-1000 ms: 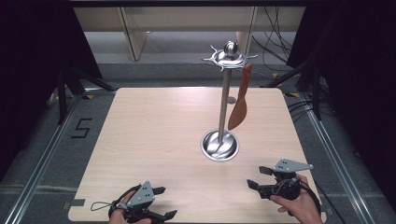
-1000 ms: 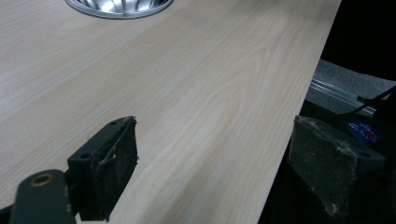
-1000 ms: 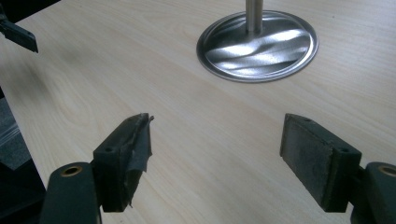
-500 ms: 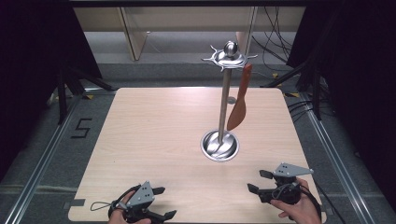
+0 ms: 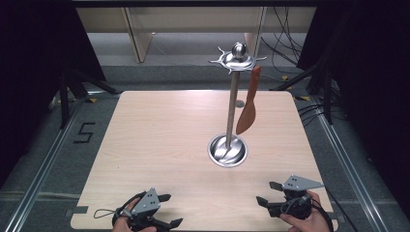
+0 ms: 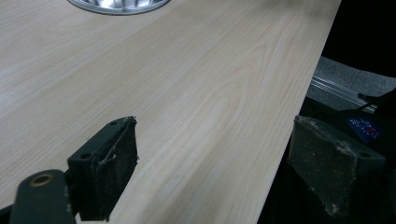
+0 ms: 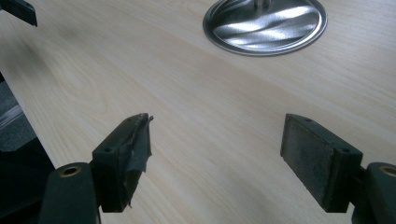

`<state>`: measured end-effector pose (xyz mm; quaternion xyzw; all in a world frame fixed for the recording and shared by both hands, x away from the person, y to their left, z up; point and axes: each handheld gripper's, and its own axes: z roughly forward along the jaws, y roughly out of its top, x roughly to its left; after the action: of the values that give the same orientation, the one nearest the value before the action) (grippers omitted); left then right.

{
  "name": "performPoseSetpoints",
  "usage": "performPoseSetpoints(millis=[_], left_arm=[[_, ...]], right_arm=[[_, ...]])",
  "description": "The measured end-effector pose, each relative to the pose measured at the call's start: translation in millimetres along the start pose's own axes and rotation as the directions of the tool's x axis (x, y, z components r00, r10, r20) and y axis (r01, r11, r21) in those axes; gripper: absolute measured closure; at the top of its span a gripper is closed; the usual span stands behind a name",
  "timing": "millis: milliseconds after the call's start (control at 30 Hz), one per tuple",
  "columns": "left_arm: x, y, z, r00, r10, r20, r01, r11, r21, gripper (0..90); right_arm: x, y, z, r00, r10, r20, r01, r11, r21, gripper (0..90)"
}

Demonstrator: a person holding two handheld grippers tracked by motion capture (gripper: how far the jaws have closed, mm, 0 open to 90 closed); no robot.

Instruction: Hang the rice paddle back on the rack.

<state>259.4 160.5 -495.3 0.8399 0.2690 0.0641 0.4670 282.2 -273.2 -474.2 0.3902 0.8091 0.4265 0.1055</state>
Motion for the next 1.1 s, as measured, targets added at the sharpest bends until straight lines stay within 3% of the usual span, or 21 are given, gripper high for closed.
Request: performPoseSetpoints(millis=[100,167,200,300,333,367,400,467,500,533,567,600,633,733,767,833,867,900,967,1100], left_arm=[[-0.1,-0.1,-0.1,1.0,-0.003,0.003,0.003,1.0,0.004,14.8],[0.9,0.2,-0.2,0.9998,0.018,0.0,-0.018,0.9998,-0.001,14.8],[-0.2,-0.2,-0.1,1.0,-0.005,0.001,0.005,1.0,0.002,14.8],[1.2,0.4,0.0,0.9996,0.028,0.003,-0.028,0.9996,0.001,14.8],[1.2,0.4,0.0,0.9996,0.026,0.003,-0.026,0.9996,0.0,14.8],[1.4,0.4,-0.2,0.9996,0.028,0.003,-0.028,0.9996,0.003,14.8],[1.5,0.4,-0.2,0.9996,0.029,0.003,-0.029,0.9996,0.003,14.8],[1.5,0.3,-0.3,0.9996,0.028,0.002,-0.028,0.9996,0.002,14.8],[-0.1,-0.3,-0.2,1.0,-0.004,0.001,0.004,1.0,0.005,14.8],[0.0,-0.2,-0.1,1.0,-0.003,0.002,0.003,1.0,0.006,14.8],[-0.1,-0.2,0.0,1.0,-0.004,0.002,0.004,1.0,0.005,14.8],[-0.1,-0.2,0.1,1.0,-0.003,0.003,0.003,1.0,0.006,14.8],[1.0,0.1,-0.2,0.9999,0.017,0.0,-0.017,0.9998,0.009,14.8],[0.2,-0.2,-0.1,1.0,-0.002,0.001,0.002,1.0,0.009,14.8],[-0.1,-0.3,0.1,1.0,-0.005,0.002,0.005,1.0,0.006,14.8],[-0.1,-0.3,0.1,1.0,-0.005,0.002,0.005,1.0,0.006,14.8],[0.3,-0.3,-0.2,1.0,0.001,-0.001,-0.001,0.9999,0.01,14.8],[-0.2,-0.4,0.1,1.0,-0.004,0.001,0.004,1.0,0.007,14.8],[-0.2,-0.3,0.1,1.0,-0.003,0.001,0.003,1.0,0.007,14.8],[0.1,-0.3,-0.1,1.0,0.0,0.0,0.0,1.0,0.009,14.8]], right_arm=[[2.8,-1.8,-1.6,0.9998,0.015,-0.009,-0.015,1.0,0.013,25.1],[3.4,-2.7,-2.9,1.0,0.009,-0.001,-0.009,1.0,0.018,25.1],[2.3,-3.0,-3.4,1.0,-0.007,0.006,0.007,1.0,0.016,25.1],[3.2,-4.8,-3.9,1.0,-0.003,-0.002,0.003,1.0,0.017,25.1],[5.4,-5.6,-4.8,0.9998,0.019,-0.003,-0.019,1.0,0.021,25.1],[3.7,-6.1,-5.6,0.9998,-0.011,0.014,0.011,1.0,0.025,25.1],[5.8,-6.9,-7.0,0.9999,0.01,0.013,-0.01,1.0,0.029,25.1],[4.5,-8.2,-7.3,0.9998,-0.009,0.017,0.009,1.0,0.026,25.1],[5.4,-9.1,-7.9,0.9995,-0.007,0.03,0.007,1.0,0.017,25.1],[7.4,-9.9,-8.7,0.9995,0.028,0.011,-0.029,0.999,0.034,25.2],[7.0,-10.4,-8.9,0.9996,0.029,0.009,-0.029,0.999,0.035,25.1],[4.4,-10.2,-9.9,0.9996,-0.015,0.025,0.014,0.999,0.029,25.1],[6.8,-11.0,-11.0,0.9996,0.024,0.012,-0.024,0.999,0.041,25.1],[4.4,-12.6,-12.4,0.9998,0.006,0.016,-0.007,0.999,0.033,25.1],[7.5,-13.4,-13.8,0.9989,0.043,0.017,-0.044,0.998,0.044,25.1],[4.1,-14.5,-14.0,0.9998,0.015,0.009,-0.016,0.999,0.034,25.0],[5.7,-15.0,-14.7,0.9991,0.043,0.005,-0.043,0.998,0.038,25.0],[3.2,-15.6,-13.9,0.9995,0.03,-0.012,-0.029,0.999,0.021,25.0],[3.1,-15.9,-14.4,0.9994,0.032,0.015,-0.033,0.999,0.033,25.0],[2.3,-16.6,-15.5,0.9998,0.017,0.005,-0.017,1.0,0.022,25.0]])
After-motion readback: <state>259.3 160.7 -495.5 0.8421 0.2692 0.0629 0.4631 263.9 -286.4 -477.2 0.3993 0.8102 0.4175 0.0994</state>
